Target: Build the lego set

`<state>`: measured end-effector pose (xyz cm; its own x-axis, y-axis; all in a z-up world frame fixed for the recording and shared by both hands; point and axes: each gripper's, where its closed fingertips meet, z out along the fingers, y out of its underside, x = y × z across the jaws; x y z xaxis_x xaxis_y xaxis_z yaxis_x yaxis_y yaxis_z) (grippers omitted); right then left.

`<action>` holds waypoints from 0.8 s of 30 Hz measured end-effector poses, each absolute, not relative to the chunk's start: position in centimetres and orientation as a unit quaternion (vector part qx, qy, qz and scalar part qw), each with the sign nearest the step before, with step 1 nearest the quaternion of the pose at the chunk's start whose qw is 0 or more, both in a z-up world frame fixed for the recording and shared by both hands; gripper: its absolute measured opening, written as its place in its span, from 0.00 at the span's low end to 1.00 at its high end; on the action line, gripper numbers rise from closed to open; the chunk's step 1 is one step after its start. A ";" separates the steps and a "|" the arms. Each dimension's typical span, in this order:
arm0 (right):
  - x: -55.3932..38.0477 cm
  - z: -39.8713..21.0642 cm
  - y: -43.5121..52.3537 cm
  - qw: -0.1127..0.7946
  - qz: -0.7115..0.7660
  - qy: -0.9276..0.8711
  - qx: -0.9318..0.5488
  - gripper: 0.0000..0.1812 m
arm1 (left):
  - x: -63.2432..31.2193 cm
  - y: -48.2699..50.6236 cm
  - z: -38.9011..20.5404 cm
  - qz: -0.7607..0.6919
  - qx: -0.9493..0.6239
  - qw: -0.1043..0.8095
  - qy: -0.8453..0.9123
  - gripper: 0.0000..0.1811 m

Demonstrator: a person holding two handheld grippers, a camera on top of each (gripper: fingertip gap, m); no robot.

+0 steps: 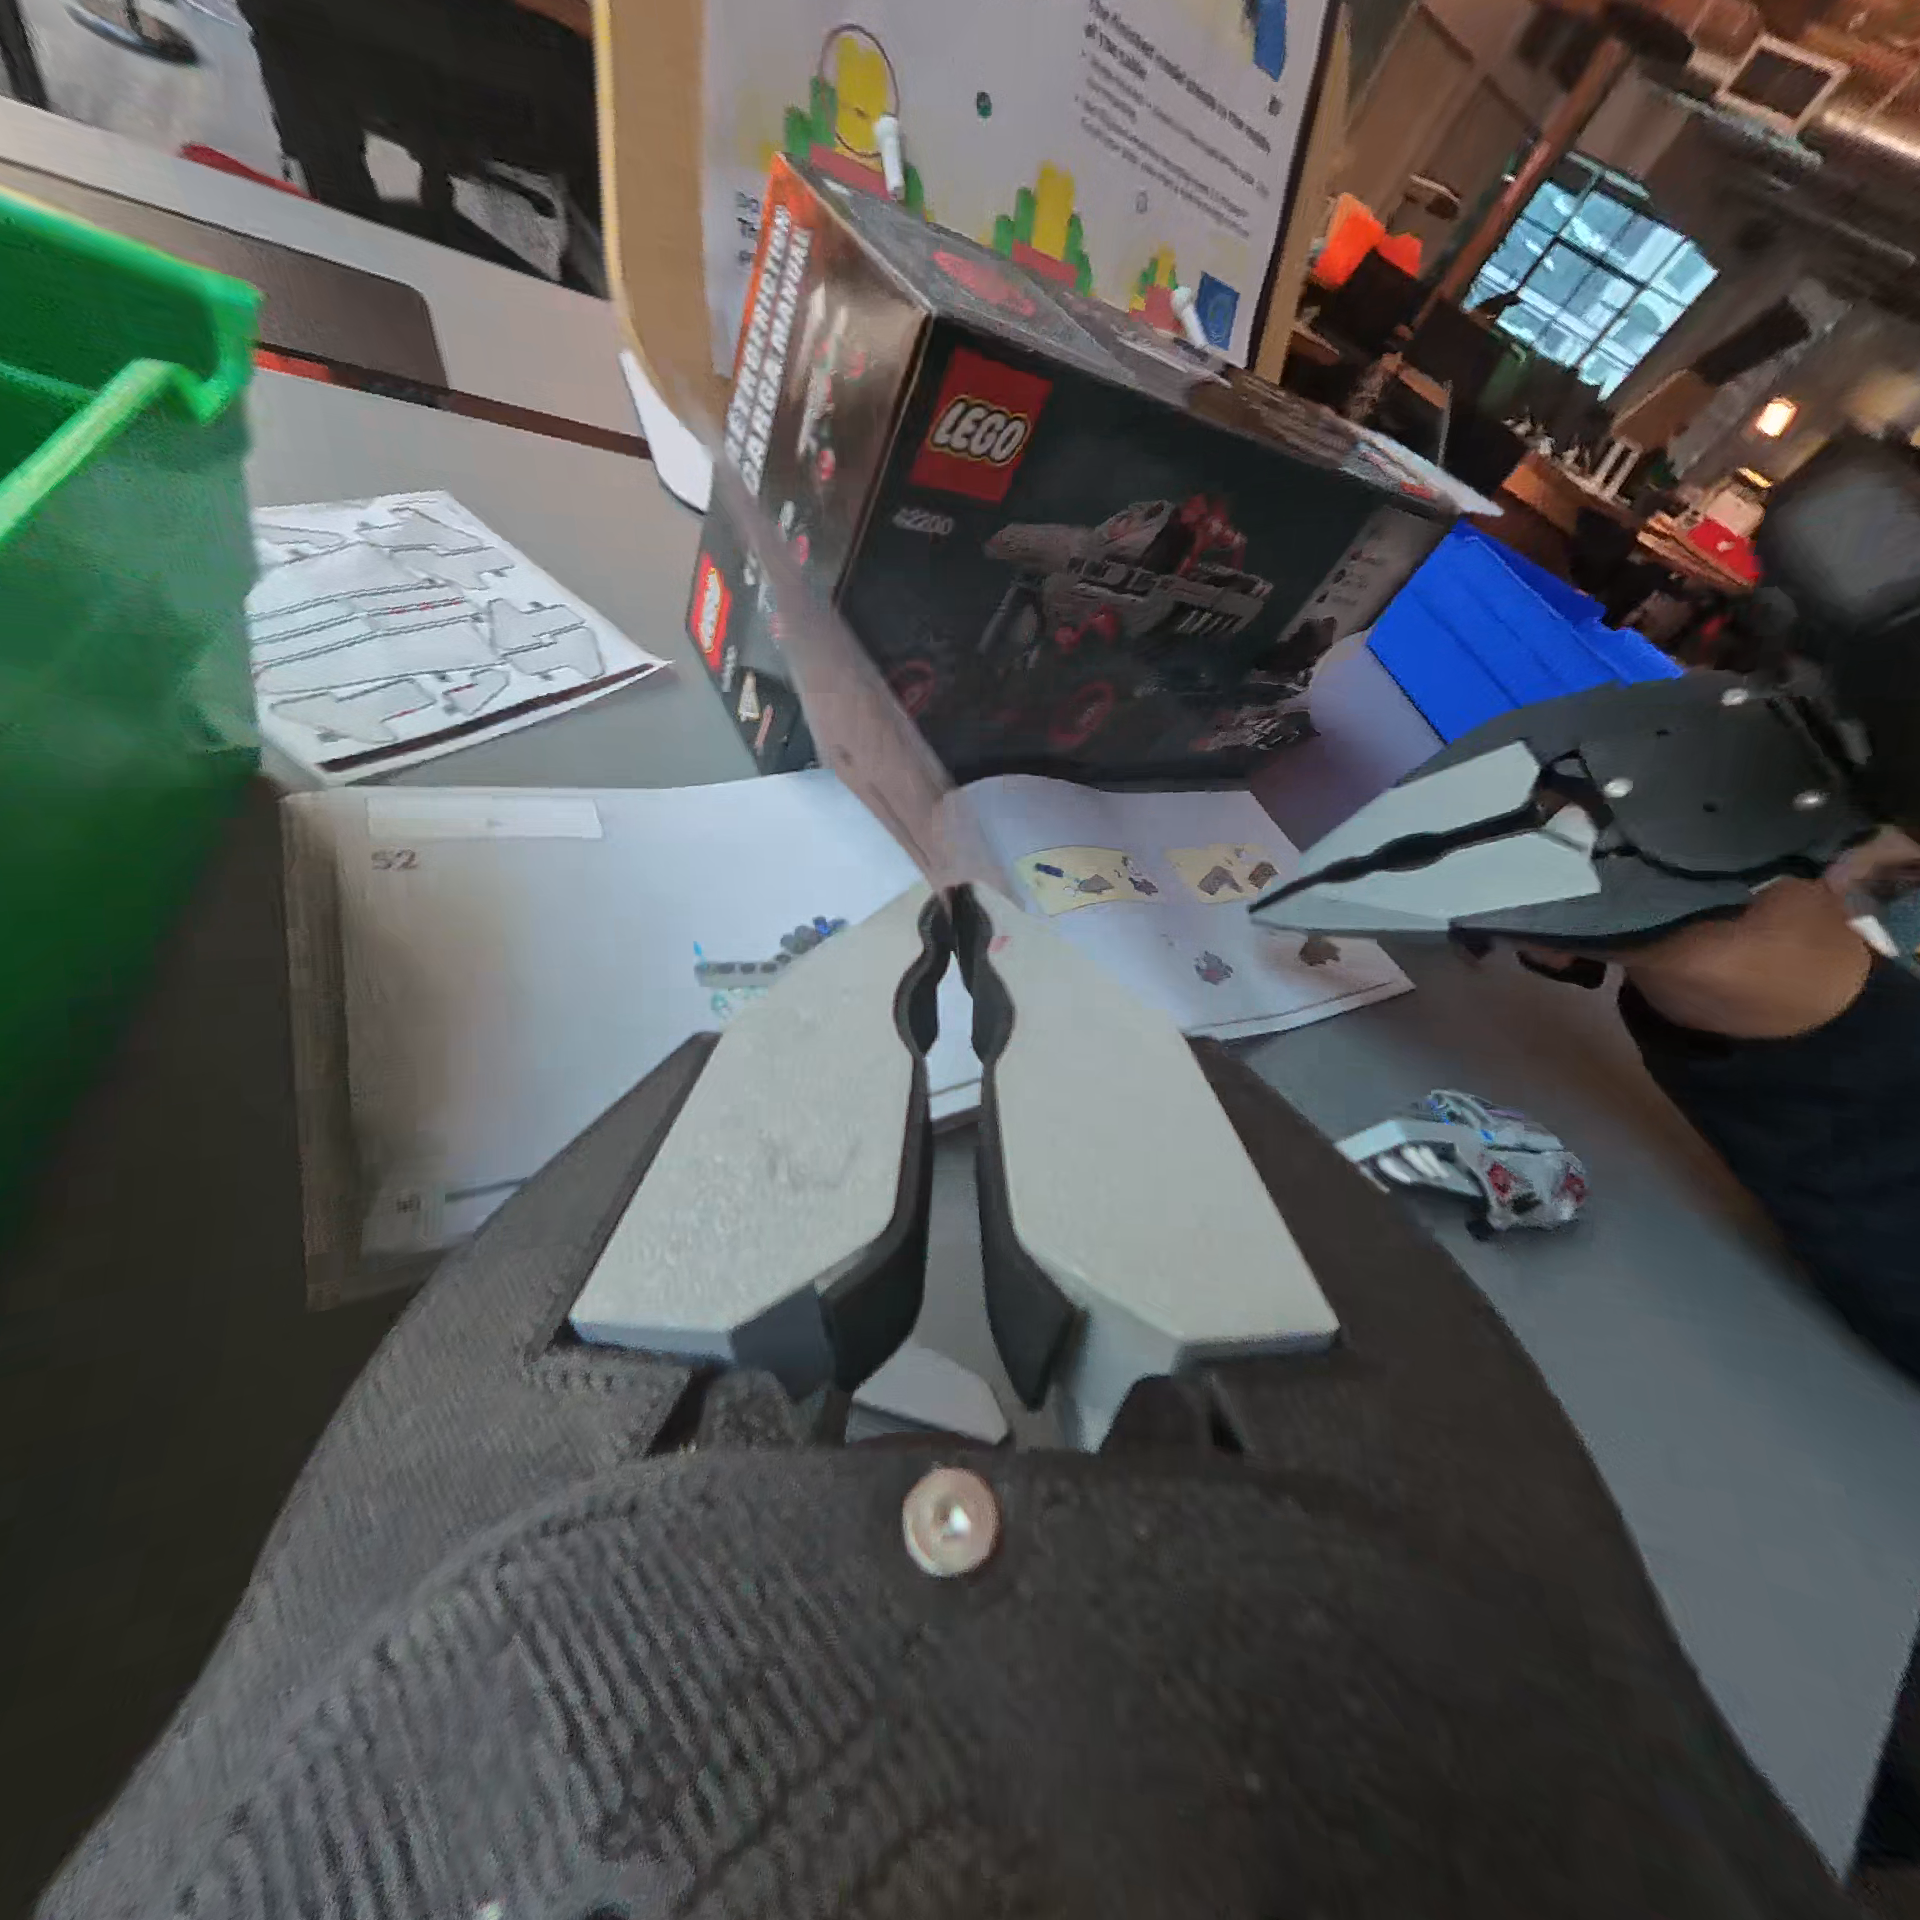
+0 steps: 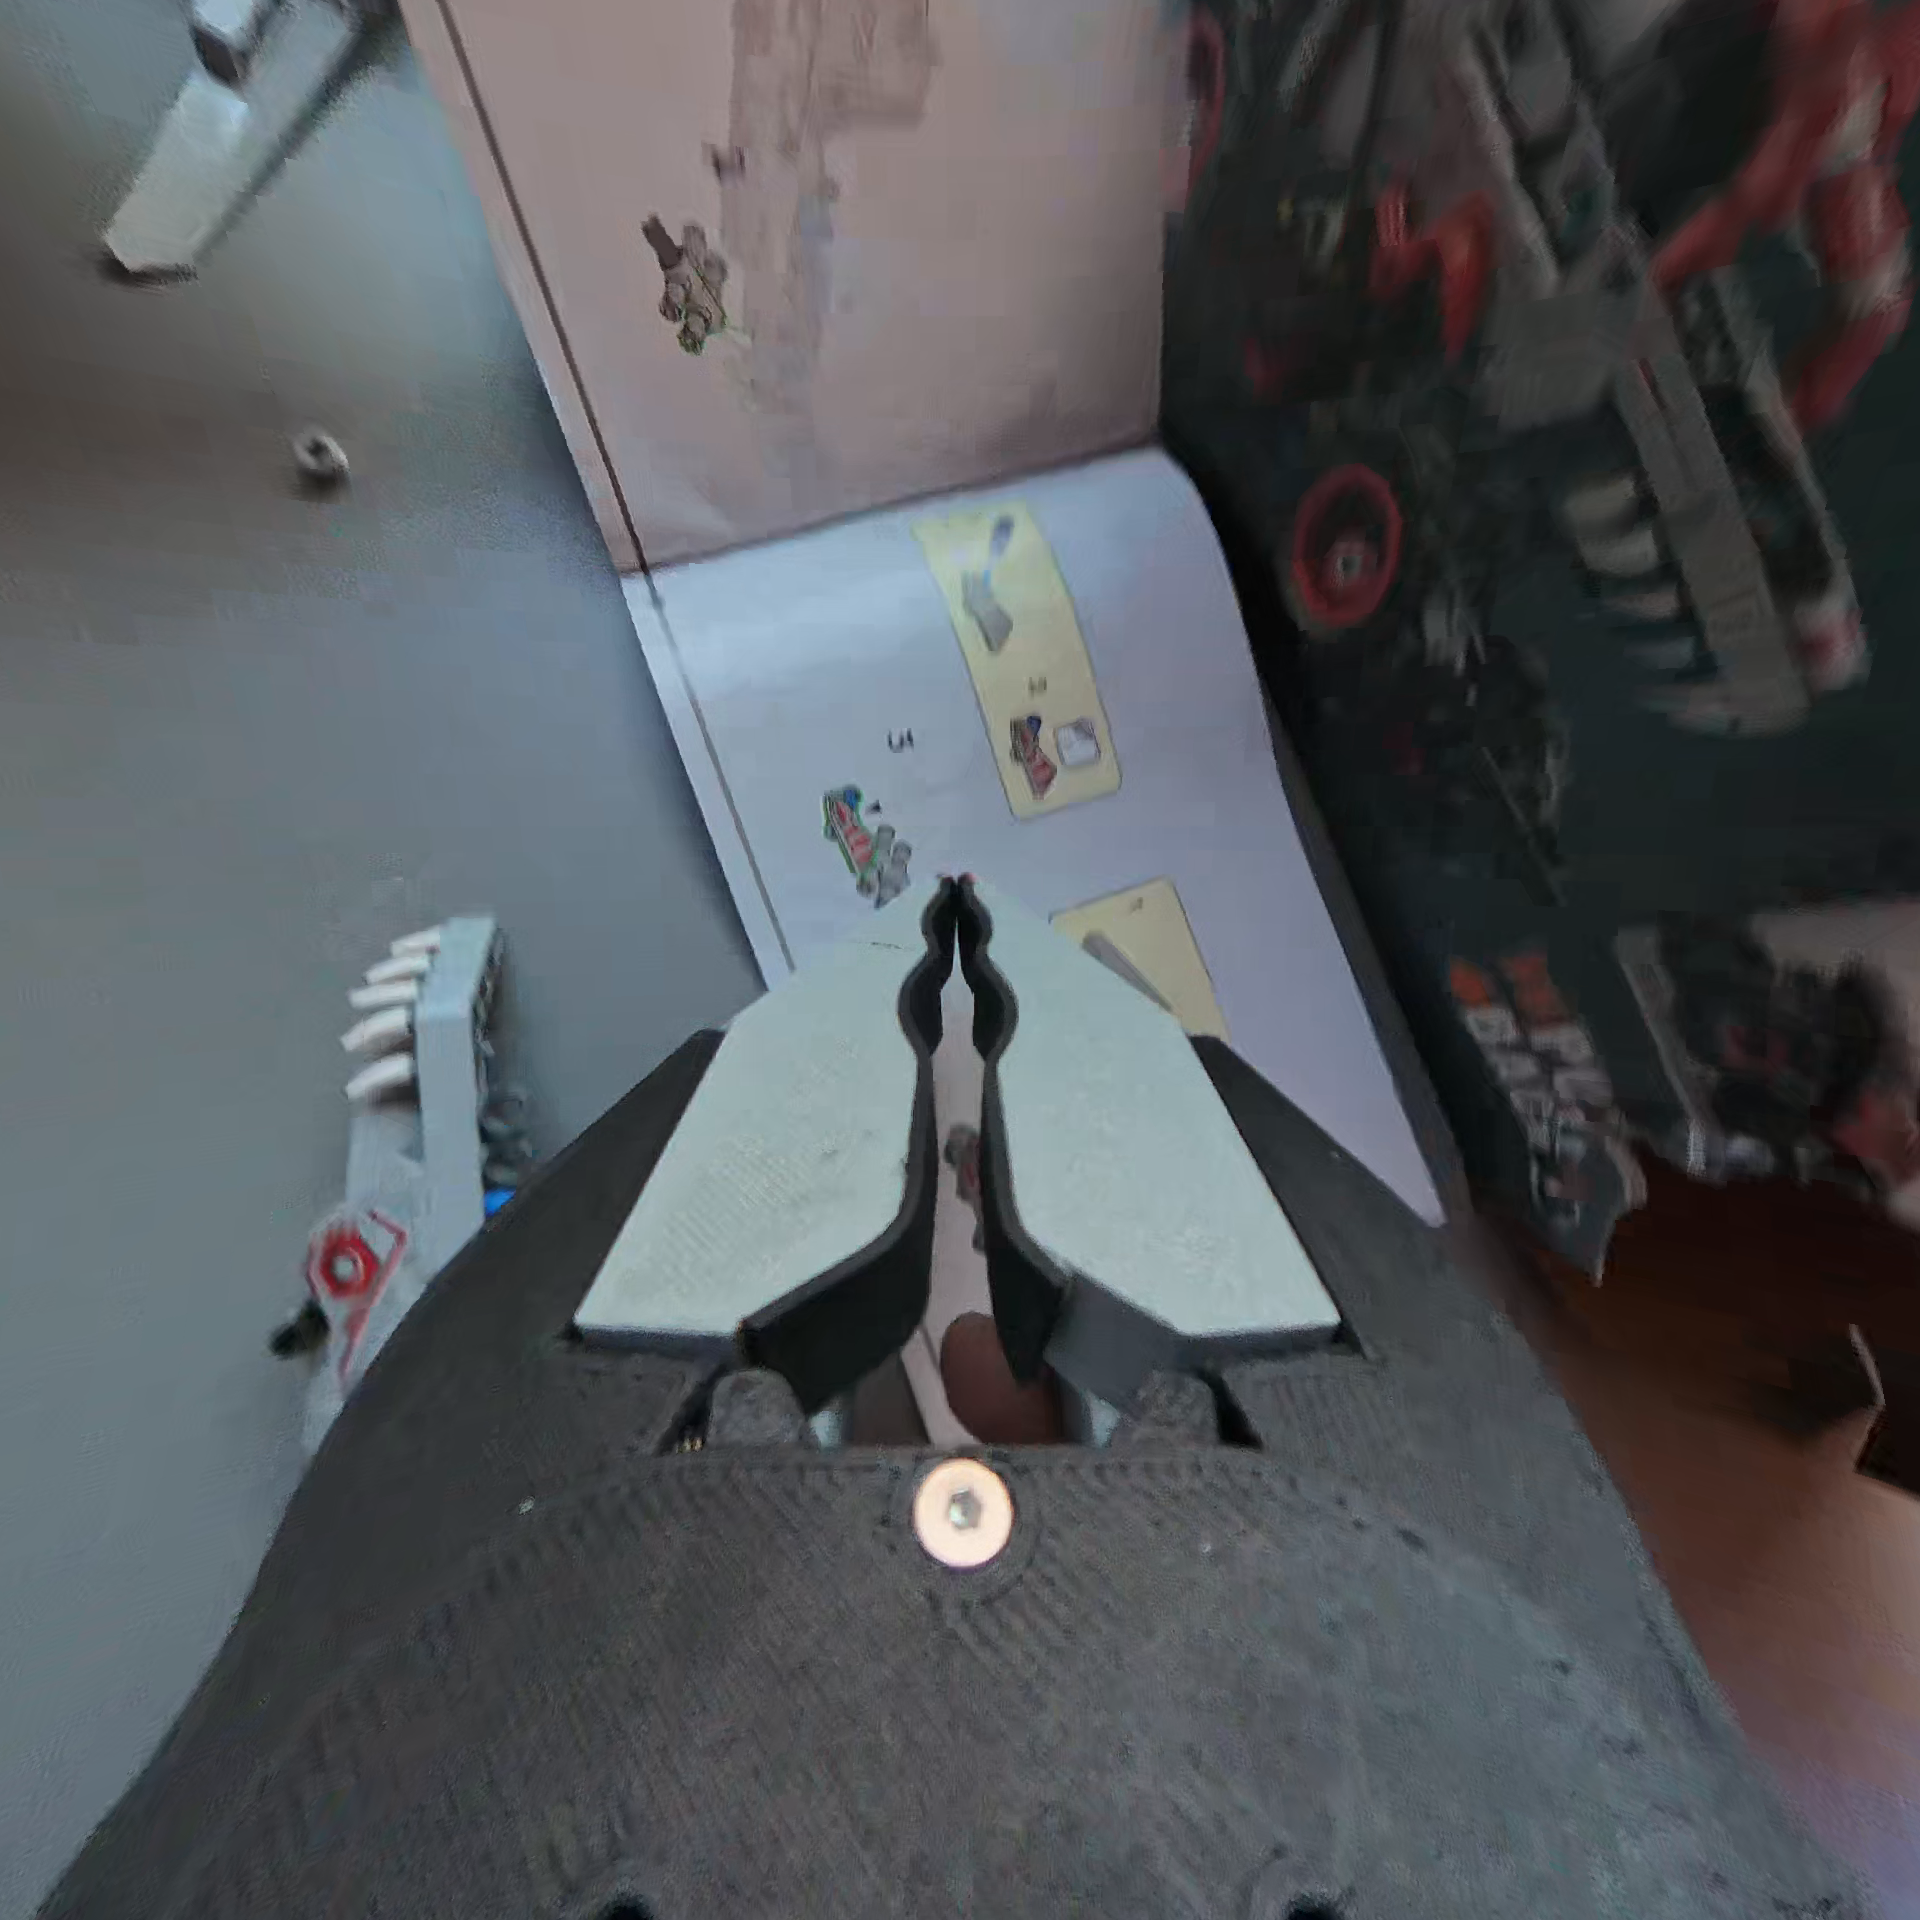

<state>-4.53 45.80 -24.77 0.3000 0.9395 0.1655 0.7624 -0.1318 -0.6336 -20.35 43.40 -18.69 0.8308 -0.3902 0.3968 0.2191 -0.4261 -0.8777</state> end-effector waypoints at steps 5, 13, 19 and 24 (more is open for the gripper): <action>-13.6 -21.1 44.6 0.336 0.205 -0.608 -0.689 0.04 | -20.3 41.3 -18.8 -0.240 -0.798 0.551 0.053 0.28; -17.0 -27.1 45.6 0.267 0.110 -0.640 -0.713 0.00 | -21.6 36.7 -15.5 -0.161 -0.779 0.595 0.113 0.28; -14.0 -26.3 44.5 0.266 0.119 -0.632 -0.718 0.00 | -22.5 34.7 -16.9 -0.167 -0.787 0.576 0.142 0.27; -10.5 -20.7 45.4 0.368 0.114 -0.568 -0.728 0.01 | -22.9 34.6 -18.3 -0.178 -0.788 0.571 0.145 0.28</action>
